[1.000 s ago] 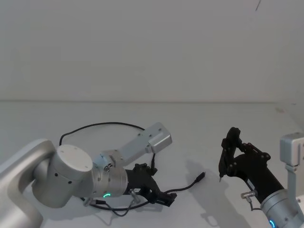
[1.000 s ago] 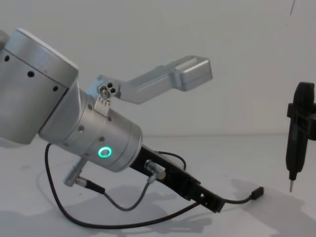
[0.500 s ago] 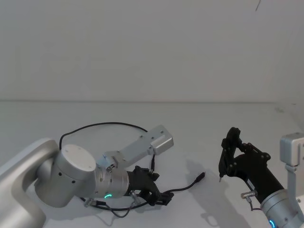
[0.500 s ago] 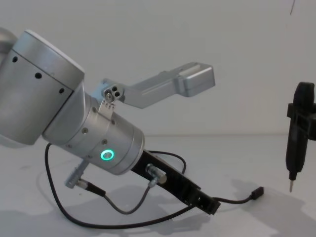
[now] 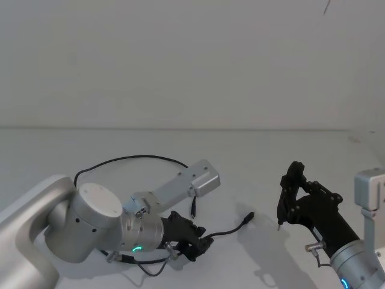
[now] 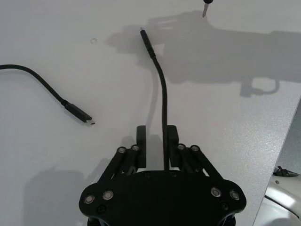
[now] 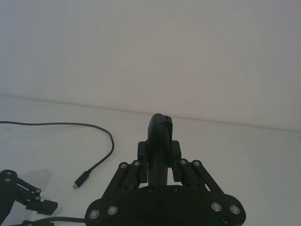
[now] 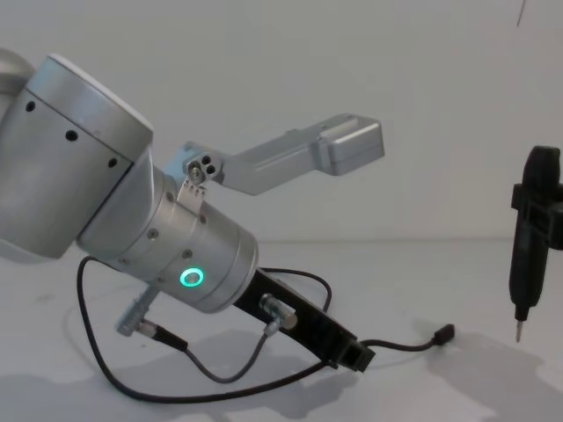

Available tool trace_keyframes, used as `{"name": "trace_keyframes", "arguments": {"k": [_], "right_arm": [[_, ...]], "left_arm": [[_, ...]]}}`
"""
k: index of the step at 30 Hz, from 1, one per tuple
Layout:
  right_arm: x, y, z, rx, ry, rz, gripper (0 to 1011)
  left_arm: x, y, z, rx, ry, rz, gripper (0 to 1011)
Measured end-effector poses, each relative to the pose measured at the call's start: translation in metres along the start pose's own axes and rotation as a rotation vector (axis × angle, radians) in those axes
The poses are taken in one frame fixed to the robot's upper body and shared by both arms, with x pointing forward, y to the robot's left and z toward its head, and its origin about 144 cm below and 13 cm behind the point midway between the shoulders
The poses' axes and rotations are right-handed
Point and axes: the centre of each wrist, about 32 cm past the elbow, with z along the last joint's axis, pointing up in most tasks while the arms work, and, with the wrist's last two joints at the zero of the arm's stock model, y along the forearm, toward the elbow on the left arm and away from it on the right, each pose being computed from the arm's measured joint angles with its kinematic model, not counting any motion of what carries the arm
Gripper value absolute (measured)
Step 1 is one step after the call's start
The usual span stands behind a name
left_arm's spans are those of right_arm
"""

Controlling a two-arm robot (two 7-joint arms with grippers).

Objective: Pick up the data cable with the one hand.

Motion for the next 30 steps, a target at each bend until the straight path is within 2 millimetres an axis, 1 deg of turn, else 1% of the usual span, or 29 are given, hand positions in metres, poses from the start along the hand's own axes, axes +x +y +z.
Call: {"name": "trace_keyframes", "arguments": {"k": [2,3,4,8,10,19,27,30], "right_arm": [[0.0,0.0,0.0,0.0,0.0,0.0,279],[0.0,0.0,0.0,0.0,0.0,0.0,279],[0.0,0.0,0.0,0.0,0.0,0.0,279],[0.0,0.0,0.0,0.0,0.0,0.0,279],[0.0,0.0,0.0,0.001,0.0,0.0,279],[0.003,-0.001,0.008,0.024,0.023,0.016,279],[0.007,-0.002,0.022,0.06,0.083,0.05,279],[0.009,-0.002,0.032,0.081,0.12,0.069,279]], "left_arm": [[0.0,0.0,0.0,0.0,0.0,0.0,252],[0.0,0.0,0.0,0.001,0.0,0.0,185],[0.0,0.0,0.0,0.001,0.0,0.0,185],[0.0,0.0,0.0,0.001,0.0,-0.001,66],[0.0,0.0,0.0,-0.001,-0.001,-0.002,36],[0.0,0.001,0.0,-0.051,-0.035,-0.014,36],[0.009,0.014,-0.003,-0.133,-0.099,-0.032,36],[0.014,0.022,-0.004,-0.159,-0.122,-0.038,36]]}}
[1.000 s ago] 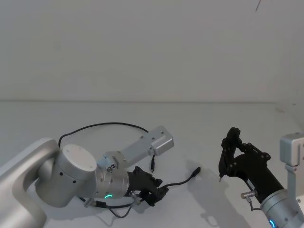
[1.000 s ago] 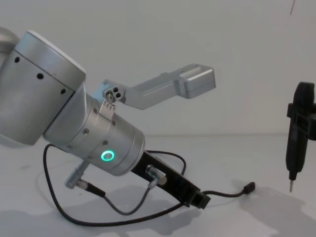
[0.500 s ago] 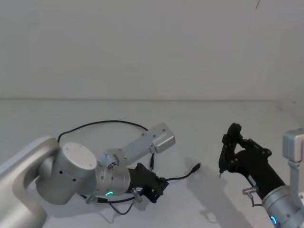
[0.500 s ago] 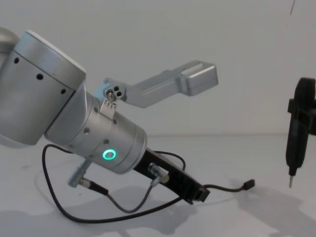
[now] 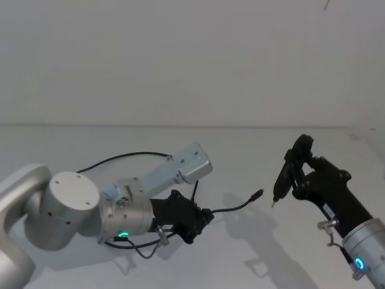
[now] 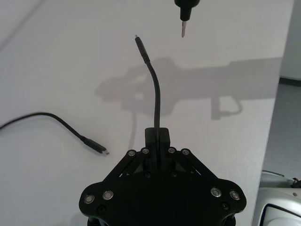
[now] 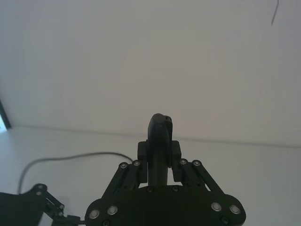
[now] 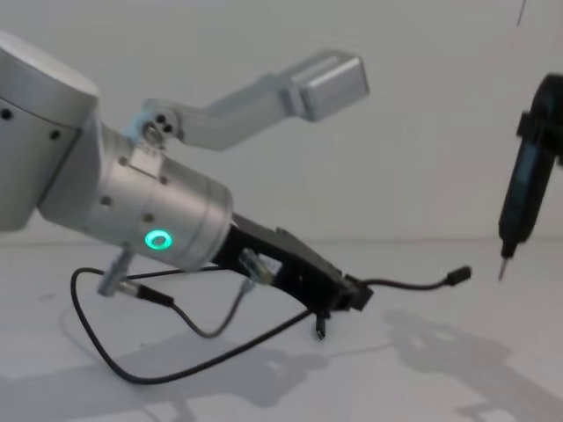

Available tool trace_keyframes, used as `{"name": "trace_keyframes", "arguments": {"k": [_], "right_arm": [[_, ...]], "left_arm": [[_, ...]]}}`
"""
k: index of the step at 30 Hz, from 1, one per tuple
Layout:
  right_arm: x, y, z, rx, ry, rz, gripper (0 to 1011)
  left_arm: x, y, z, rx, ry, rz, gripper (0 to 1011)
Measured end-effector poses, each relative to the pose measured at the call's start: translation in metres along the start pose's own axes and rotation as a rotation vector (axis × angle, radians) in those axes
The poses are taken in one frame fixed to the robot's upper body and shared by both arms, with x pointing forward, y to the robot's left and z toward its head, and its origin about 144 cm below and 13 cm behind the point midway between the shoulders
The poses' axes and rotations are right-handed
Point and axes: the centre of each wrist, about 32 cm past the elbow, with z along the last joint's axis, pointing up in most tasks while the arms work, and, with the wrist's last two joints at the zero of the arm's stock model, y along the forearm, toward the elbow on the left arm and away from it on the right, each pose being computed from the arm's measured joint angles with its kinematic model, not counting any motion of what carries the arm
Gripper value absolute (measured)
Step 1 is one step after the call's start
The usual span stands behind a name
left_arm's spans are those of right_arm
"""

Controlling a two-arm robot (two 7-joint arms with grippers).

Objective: Pick up the data cable with the one hand.

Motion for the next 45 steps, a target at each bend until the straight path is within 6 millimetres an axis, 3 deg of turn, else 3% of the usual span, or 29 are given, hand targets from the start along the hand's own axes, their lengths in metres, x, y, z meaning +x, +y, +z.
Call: {"name": "trace_keyframes", "arguments": {"k": [17,29,45], "right_arm": [[0.006,-0.003,0.037,0.106,0.076,0.034,279],[0.009,0.0,0.044,0.099,0.046,0.021,279],[0.002,0.012,0.038,0.036,0.018,0.017,279]], "left_arm": [[0.018,0.035,-0.002,-0.031,-0.079,-0.048,36],[0.023,0.044,-0.002,-0.031,-0.098,-0.065,36],[0.024,0.048,-0.002,-0.031,-0.106,-0.072,36]]}}
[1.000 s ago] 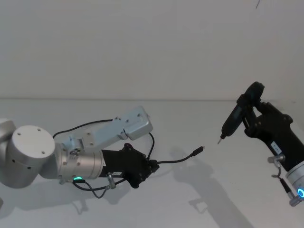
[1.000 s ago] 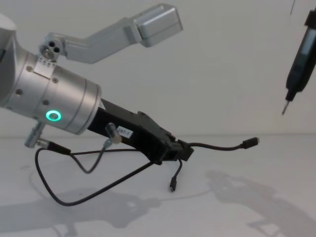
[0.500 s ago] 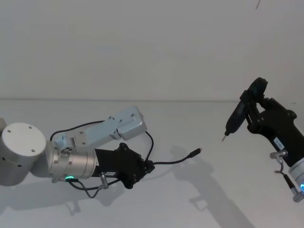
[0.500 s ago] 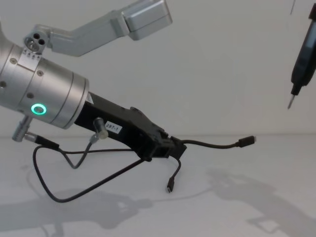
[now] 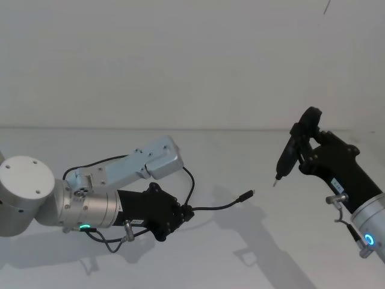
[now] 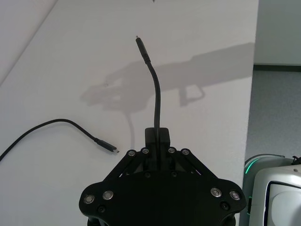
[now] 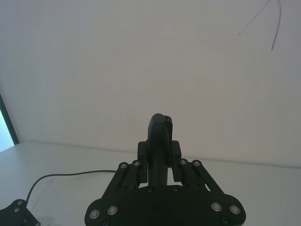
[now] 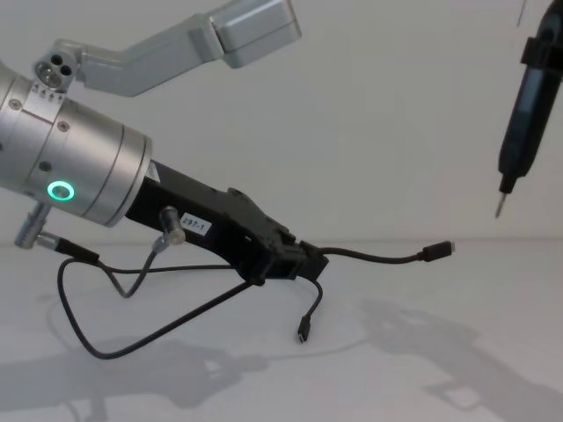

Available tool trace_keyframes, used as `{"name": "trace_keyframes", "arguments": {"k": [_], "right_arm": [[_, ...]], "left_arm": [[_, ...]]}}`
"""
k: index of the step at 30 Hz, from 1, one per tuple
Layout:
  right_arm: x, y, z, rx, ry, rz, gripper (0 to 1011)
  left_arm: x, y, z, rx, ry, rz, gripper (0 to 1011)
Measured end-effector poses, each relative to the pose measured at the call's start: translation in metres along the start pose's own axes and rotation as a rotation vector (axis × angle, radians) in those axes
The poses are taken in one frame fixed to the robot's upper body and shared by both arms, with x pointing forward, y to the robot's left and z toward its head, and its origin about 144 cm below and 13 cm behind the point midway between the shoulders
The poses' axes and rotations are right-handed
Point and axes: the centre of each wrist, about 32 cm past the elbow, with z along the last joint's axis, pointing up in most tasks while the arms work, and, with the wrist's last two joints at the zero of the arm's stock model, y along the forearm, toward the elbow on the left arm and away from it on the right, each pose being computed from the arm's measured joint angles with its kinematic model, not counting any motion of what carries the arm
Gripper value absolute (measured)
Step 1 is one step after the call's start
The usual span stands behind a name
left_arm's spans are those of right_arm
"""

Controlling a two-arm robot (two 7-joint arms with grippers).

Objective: Pick up the data cable with the one hand.

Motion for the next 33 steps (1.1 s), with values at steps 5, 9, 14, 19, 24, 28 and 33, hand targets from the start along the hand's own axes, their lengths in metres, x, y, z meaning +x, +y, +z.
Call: {"name": "trace_keyframes", "arguments": {"k": [5,9,14,19,24,28,33], "right_arm": [[-0.002,0.003,-0.003,-0.01,0.007,0.01,279],[-0.002,0.005,-0.006,-0.016,0.015,0.021,279],[-0.003,0.008,-0.009,-0.021,0.022,0.03,279],[-0.003,0.011,-0.013,-0.022,0.028,0.037,279],[-0.004,0.013,-0.016,-0.023,0.032,0.043,279],[-0.004,0.015,-0.018,-0.022,0.033,0.049,279],[-0.004,0.018,-0.021,-0.023,0.026,0.051,279]], "left_arm": [[0.0,0.0,0.0,0.0,-0.001,-0.001,36],[0.0,0.001,0.0,0.0,-0.001,-0.002,36],[0.0,0.001,0.0,0.0,-0.002,-0.002,36],[0.0,0.001,0.0,0.0,-0.003,-0.002,36],[0.0,0.001,0.0,0.0,-0.003,-0.003,36],[0.0,0.001,0.0,0.0,-0.003,-0.003,36],[0.0,0.001,0.0,0.001,-0.003,-0.003,36]]}}
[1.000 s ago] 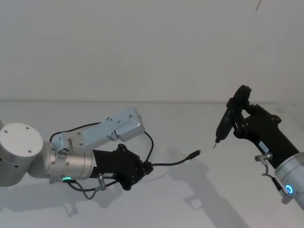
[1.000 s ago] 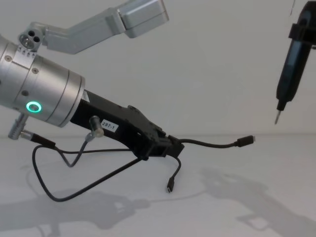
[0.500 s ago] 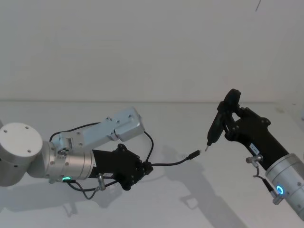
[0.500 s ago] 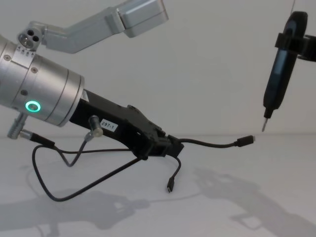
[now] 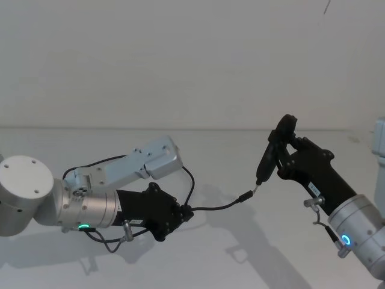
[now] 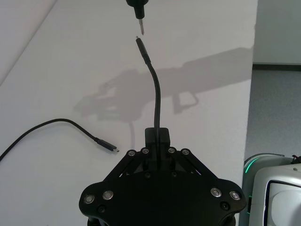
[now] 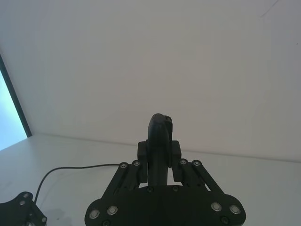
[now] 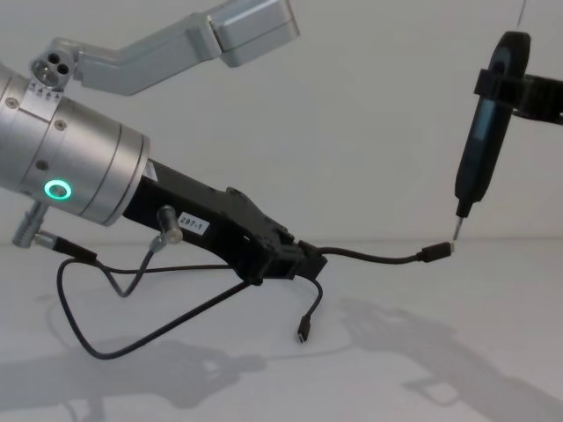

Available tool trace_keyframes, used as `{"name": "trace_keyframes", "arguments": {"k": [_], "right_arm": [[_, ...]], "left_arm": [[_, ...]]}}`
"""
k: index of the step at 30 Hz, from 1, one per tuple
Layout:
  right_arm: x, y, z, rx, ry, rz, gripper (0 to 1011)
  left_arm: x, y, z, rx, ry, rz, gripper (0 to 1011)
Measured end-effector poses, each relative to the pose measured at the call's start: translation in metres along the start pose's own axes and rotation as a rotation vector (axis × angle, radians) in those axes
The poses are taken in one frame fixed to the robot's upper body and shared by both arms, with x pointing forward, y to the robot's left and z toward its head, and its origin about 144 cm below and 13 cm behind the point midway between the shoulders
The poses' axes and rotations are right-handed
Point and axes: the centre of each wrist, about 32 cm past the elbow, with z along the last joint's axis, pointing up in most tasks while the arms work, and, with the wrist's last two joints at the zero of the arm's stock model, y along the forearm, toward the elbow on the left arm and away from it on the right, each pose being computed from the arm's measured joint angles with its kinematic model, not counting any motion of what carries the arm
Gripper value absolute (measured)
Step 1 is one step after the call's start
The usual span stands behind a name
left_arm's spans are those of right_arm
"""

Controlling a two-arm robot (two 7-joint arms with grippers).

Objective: Pick up the data cable with the one hand.

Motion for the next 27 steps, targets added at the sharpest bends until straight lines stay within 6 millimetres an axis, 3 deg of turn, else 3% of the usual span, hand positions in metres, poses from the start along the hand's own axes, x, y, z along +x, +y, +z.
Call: {"name": "trace_keyframes", "arguments": {"k": [27], "right_arm": [[0.0023,0.0069,-0.0063,-0.014,-0.031,-0.018,279]], "left_arm": [[0.0,0.0,-0.0001,0.0,0.0,0.0,36]]}}
